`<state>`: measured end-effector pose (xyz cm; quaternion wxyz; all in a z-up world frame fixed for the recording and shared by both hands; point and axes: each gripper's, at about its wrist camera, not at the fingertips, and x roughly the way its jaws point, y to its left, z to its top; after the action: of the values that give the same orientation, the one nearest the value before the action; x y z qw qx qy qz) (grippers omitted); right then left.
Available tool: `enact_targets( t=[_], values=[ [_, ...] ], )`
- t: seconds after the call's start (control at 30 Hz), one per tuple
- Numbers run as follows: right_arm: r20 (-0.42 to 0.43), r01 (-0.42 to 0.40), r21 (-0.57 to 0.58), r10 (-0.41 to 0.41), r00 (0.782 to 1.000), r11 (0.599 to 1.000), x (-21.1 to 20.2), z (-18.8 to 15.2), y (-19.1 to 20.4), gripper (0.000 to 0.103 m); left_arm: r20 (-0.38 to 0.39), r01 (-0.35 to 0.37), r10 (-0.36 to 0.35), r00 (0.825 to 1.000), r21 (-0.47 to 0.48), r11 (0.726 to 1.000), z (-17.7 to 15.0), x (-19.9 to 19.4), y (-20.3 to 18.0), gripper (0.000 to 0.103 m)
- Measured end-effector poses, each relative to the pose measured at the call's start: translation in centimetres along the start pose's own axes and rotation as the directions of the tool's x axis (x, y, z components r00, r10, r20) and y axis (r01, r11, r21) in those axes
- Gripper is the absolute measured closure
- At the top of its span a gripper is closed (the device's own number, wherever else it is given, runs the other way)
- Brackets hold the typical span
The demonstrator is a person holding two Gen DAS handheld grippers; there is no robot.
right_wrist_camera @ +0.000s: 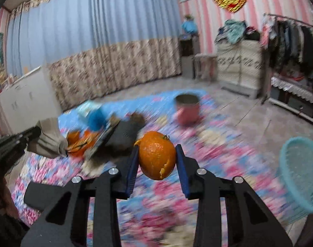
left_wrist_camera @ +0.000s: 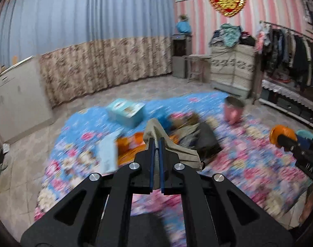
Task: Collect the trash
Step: 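Carry the orange and grey cloth over the blue basket and release both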
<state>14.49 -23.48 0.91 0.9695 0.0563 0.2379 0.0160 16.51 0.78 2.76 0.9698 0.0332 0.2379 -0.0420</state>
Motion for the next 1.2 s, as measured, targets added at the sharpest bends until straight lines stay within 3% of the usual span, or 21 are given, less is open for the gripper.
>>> enact_targets(
  t=[0.23,0.4,0.57,0.73,0.77,0.97,1.2],
  values=[
    [0.095,0.183,0.029,-0.184,0.978,0.983,-5.4,2.4,-9.0,0.068,0.057,0.137,-0.141,0.988,0.068,0.988,3.2,0.4,-9.9,0.1],
    [0.1,0.313,0.063,-0.318,0.943,0.948,-8.4,1.8,-15.5,0.068,0.075,0.257,-0.267,0.961,0.125,0.958,4.0,0.8,-18.8,0.1],
    [0.09,0.42,0.12,-0.431,0.898,0.899,-10.7,1.0,-21.1,0.068,0.039,0.365,-0.374,0.926,0.149,0.919,3.5,1.5,-25.9,0.1],
    [0.082,0.472,0.195,-0.494,0.866,0.86,-11.9,0.0,-25.0,0.068,-0.011,0.418,-0.427,0.904,0.225,0.88,2.5,2.6,-31.8,0.1],
    [0.077,0.477,0.211,-0.501,0.862,0.853,-11.9,-0.3,-25.6,0.068,-0.031,0.451,-0.457,0.889,0.227,0.863,2.5,2.8,-32.8,0.1],
    [0.05,0.515,0.256,-0.544,0.838,0.818,-11.5,-1.0,-28.5,0.068,-0.058,0.52,-0.522,0.851,0.236,0.821,2.3,3.3,-36.0,0.1],
    [0.015,0.55,0.299,-0.58,0.815,0.78,-11.3,-2.3,-31.4,0.068,-0.093,0.577,-0.58,0.809,0.314,0.754,0.0,4.0,-41.5,0.1]
  ],
)
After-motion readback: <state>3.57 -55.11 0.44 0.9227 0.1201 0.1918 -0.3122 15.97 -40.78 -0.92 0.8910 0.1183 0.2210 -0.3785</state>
